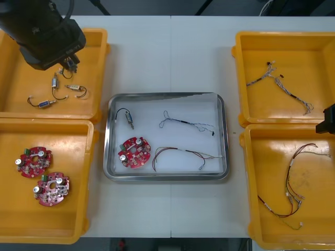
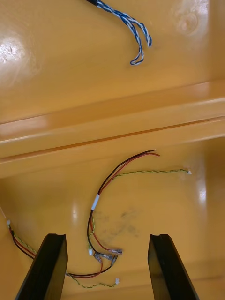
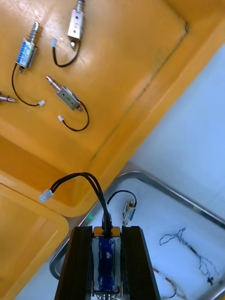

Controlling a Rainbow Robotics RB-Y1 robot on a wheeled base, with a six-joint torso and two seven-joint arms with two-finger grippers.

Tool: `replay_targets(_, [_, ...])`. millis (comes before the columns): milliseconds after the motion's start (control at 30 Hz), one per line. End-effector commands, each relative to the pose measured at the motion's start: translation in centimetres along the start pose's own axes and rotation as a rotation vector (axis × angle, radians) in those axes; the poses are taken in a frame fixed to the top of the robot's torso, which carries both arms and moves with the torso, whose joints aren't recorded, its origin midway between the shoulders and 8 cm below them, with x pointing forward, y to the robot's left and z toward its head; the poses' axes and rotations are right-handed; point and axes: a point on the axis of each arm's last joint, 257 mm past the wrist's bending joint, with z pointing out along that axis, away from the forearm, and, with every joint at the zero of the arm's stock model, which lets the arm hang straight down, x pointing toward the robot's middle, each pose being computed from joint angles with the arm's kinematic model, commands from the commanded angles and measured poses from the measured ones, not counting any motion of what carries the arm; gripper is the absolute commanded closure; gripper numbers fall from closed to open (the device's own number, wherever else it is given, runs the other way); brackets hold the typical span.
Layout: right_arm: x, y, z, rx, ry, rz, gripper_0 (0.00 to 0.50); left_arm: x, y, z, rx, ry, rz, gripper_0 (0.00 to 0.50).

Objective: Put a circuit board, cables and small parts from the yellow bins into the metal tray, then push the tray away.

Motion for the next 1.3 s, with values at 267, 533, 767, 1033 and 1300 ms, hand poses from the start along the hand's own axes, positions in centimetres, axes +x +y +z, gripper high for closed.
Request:
replay_targets(267, [1.2,-0.4,0.1,0.007,-0.026,-0.098,0.0,7.0,-3.9,4.8,-0.015,-0.048,0.011,0.5])
replay_targets(533, [1.9,-0.1,0.5,0.003,-0.022,-0.11,0.0,10.6,-5.7,8.5,-0.02,-0.1,0.001,0.5])
replay_targets(767, [1.9,-0.1,0.5,0.003,-0.022,-0.11,0.0,12.9,-7.4,10.8,-0.025,-0.114,0.015,0.5])
replay_targets(1033, [1.9,-0.1,0.5,0.003,-0.022,-0.11,0.0,12.7,-7.4,14.0,-0.05,-0.144,0.012,0.5])
replay_targets(1300, [1.9,-0.1,0.5,0.003,-0.022,-0.11,0.0,13.9,-7.1,15.0,-0.07,-0.134,0.035,0.5])
